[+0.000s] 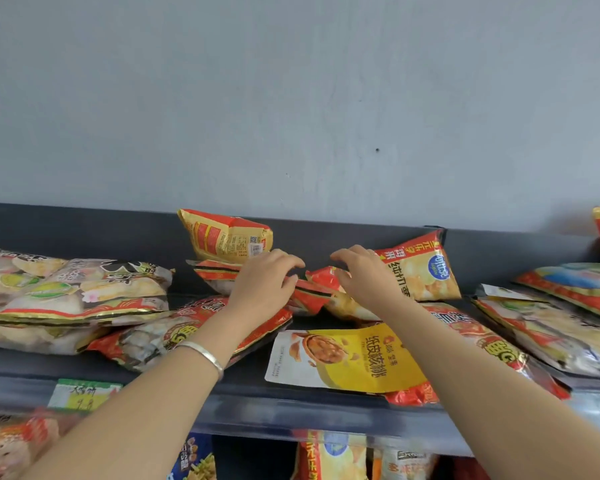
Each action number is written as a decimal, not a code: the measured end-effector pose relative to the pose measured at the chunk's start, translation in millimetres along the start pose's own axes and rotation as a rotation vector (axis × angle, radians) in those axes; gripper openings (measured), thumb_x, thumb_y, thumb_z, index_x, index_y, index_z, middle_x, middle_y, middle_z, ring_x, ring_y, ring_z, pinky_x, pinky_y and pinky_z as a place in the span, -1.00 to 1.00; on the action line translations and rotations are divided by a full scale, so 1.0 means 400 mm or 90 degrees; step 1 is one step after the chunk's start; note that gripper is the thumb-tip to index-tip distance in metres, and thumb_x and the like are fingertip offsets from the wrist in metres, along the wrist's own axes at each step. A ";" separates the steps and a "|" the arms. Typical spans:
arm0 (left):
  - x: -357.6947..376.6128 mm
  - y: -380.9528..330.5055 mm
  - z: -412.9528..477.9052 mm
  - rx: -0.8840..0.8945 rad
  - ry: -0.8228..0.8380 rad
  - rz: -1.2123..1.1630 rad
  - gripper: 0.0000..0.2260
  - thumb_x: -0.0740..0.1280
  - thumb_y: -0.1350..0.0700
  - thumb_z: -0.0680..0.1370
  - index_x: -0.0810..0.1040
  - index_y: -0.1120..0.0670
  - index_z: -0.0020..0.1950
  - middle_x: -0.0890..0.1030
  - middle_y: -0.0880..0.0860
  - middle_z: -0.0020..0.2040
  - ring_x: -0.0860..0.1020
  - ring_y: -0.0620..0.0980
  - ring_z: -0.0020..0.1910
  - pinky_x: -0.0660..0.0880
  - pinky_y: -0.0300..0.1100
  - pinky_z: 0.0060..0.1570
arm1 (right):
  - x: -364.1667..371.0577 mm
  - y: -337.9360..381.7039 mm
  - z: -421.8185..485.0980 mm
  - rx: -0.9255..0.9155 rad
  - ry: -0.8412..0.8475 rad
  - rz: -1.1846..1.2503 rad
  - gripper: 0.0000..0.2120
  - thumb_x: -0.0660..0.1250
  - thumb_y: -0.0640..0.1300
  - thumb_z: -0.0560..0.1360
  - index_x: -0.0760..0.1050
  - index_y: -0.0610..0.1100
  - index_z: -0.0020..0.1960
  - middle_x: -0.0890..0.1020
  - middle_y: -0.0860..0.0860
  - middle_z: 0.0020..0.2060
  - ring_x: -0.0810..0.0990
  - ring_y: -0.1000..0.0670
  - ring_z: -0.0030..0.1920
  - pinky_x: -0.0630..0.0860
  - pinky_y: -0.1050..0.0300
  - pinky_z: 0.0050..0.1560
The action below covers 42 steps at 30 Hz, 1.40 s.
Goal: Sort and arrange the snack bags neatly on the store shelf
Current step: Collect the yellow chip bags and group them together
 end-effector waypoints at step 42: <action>0.376 -0.023 0.226 -0.420 0.458 0.047 -0.27 0.07 -0.37 0.50 0.12 0.04 0.53 0.28 0.10 0.47 0.30 0.14 0.41 0.30 0.11 0.35 | 0.043 -0.421 0.119 -0.030 0.210 -0.397 -0.13 0.41 0.34 0.32 0.14 0.02 0.46 0.49 -0.08 0.29 0.38 -0.17 0.36 0.10 -0.36 0.38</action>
Point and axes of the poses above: each hand's wrist, its own z-axis towards the middle knuckle, its own x-axis out of the palm, y = z × x, the point moved 7 cm from there along z, towards the middle knuckle
